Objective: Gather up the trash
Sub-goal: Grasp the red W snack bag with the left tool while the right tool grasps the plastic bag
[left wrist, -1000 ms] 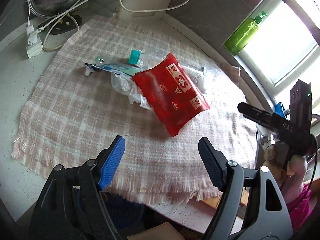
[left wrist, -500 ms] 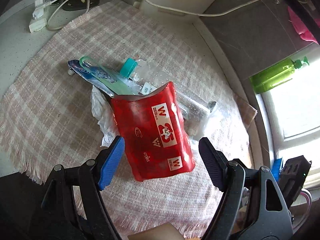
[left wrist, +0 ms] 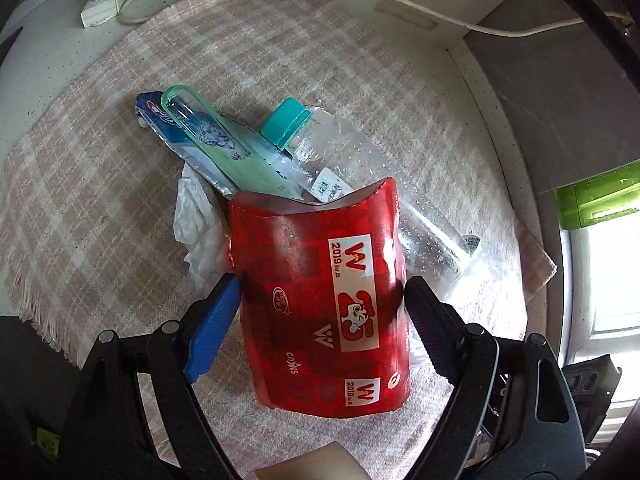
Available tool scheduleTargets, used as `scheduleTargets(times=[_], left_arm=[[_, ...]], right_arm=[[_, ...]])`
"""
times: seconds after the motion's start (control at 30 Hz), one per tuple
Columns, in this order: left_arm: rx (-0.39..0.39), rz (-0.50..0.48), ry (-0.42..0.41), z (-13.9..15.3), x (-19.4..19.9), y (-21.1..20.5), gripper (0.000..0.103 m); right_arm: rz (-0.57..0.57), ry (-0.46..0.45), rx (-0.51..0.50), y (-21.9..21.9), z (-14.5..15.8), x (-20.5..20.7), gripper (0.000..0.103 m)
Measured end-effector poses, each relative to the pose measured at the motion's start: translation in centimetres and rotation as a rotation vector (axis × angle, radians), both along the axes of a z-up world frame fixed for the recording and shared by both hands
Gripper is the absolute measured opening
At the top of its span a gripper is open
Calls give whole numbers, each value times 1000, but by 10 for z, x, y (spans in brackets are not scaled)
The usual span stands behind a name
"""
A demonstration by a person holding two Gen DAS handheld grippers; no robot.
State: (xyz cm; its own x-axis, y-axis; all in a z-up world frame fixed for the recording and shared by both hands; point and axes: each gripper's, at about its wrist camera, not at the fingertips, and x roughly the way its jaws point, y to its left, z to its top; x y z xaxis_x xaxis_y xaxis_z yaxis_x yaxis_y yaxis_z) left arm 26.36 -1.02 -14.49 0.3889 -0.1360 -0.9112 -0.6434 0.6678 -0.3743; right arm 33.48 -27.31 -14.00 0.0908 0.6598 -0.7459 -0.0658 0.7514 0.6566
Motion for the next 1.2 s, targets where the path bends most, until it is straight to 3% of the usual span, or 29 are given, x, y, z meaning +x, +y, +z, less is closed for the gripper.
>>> scheduleTargets(times=[0.2,0.27,0.4,0.8,1.2], left_arm=[[-19,11,27,-13,9,1,93],[-29,10,34,-19,9,2,93],[-70,3,4,-24,2,6,88],[-96,-71,-84,-1,-22,15,84],[-105,-154,-161,27,-51,25,84]], right_arm=[[-86,138,77,2,-32,5,57],[-93,153,77,6,-38,5,55],[-92,161,65,14,-42,6,41],[-54,83,27,14,-20,2,29],[-25,-4,0,-23,10,-37,27]])
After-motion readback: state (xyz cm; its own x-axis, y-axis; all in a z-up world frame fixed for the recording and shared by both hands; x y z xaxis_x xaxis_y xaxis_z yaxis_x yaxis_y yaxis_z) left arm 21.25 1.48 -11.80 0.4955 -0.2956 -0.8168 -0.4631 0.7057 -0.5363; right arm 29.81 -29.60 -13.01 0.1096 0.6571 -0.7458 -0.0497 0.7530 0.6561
